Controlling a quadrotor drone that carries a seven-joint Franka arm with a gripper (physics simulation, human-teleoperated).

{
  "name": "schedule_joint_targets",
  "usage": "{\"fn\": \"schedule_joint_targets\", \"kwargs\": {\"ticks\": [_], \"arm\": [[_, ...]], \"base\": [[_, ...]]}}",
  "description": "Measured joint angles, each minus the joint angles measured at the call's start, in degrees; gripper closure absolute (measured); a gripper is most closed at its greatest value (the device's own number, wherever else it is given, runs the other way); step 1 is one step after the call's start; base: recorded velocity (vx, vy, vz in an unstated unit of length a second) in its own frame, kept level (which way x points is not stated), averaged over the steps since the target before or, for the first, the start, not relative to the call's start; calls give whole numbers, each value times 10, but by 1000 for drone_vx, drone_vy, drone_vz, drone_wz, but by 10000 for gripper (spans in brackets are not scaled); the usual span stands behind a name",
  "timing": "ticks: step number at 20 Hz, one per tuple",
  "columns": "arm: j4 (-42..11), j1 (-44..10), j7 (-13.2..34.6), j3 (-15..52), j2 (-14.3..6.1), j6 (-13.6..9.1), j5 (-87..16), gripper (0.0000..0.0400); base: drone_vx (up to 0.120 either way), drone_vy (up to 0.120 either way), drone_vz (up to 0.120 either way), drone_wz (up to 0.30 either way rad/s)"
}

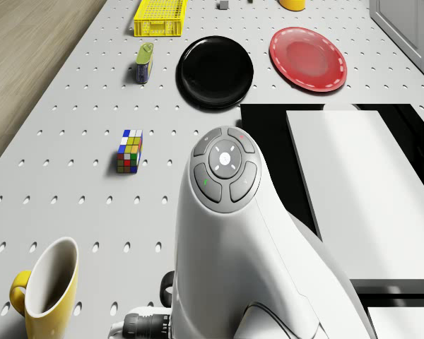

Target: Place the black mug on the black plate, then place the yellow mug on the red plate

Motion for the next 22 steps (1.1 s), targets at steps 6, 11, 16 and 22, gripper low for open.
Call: {"fn": "schedule_joint_targets", "kwargs": {"ticks": [6,11,16,22], "arm": [[0,-19,15,12,-21,8,4,0],[1,-29,22,19,-37,20,11,0],[2,-35,29,24,-52,32,19,0],[3,-42,35,30,-70,48,28,0]], "base": [[120,0,-120,0],[120,0,-120,0],[120,0,-120,0],[120,0,-120,0]]}}
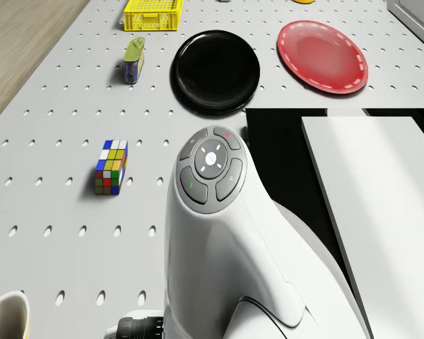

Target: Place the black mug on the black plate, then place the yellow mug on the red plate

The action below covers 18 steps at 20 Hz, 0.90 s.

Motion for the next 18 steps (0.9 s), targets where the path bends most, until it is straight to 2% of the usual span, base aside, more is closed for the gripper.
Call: {"fn": "schedule_joint_targets", "kwargs": {"ticks": [6,10,13,18], "arm": [[1,-6,5,5,-17,15,9,0],[2,-9,8,8,-27,25,14,0],[2,-11,11,10,-35,32,18,0],[3,-15,14,14,-47,43,24,0]], "base": [[120,0,-120,0],[120,-110,-120,0],[120,0,-120,0],[120,0,-8,0]]}}
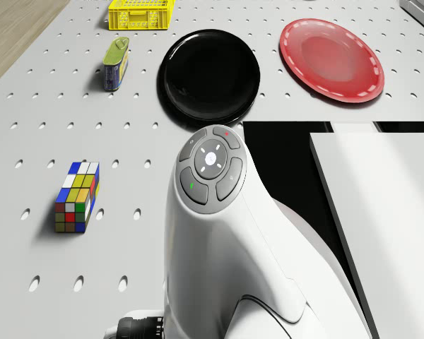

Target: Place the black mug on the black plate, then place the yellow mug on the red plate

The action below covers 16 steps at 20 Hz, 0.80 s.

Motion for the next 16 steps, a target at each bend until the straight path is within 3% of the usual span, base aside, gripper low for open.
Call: {"fn": "schedule_joint_targets", "kwargs": {"ticks": [5,9,16], "arm": [[1,-3,3,3,-12,11,6,0],[1,-6,6,5,-21,20,10,0],[8,-6,3,-31,-42,51,-20,0]], "base": [[16,0,-8,0],[0,0,-100,0],[0,0,0,0]]}}
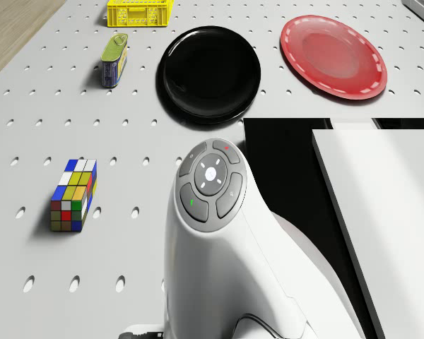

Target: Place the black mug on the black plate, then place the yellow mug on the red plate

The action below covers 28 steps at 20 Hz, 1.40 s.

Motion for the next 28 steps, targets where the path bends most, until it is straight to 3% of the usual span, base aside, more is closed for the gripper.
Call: {"fn": "schedule_joint_targets", "kwargs": {"ticks": [9,28], "arm": [[10,-4,-1,-35,-18,30,-30,0],[26,-18,0,-44,-34,54,-35,0]], "base": [[0,0,0,0],[0,0,0,0]]}}
